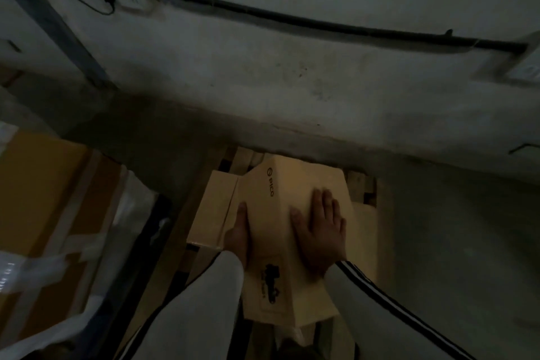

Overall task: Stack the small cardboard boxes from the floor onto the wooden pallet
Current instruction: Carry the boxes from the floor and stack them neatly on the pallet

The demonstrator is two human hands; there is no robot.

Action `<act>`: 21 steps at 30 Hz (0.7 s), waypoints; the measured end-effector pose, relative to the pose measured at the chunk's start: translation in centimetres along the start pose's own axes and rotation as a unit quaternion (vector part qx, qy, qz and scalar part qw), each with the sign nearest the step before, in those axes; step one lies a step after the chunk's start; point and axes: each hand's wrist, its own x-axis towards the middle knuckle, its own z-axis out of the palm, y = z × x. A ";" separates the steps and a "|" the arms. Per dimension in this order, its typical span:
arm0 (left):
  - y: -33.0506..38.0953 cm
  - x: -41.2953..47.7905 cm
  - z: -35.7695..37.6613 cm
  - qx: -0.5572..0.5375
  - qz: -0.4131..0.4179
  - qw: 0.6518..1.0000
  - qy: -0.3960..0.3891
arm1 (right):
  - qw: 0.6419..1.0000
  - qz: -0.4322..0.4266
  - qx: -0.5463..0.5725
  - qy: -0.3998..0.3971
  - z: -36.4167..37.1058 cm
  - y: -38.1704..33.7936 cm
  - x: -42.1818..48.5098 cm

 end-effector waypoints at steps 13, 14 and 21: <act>1.0 24.6 -8.9 0.043 0.084 0.992 -0.084 | 0.996 -0.027 0.079 0.044 21.6 -2.1 12.9; 1.3 25.8 -9.2 0.042 0.083 0.992 -0.085 | 0.995 -0.043 0.071 0.061 21.9 -2.6 12.9; 5.0 19.2 -12.2 0.060 0.135 0.982 -0.114 | 0.995 -0.085 0.019 0.041 22.8 -0.7 9.7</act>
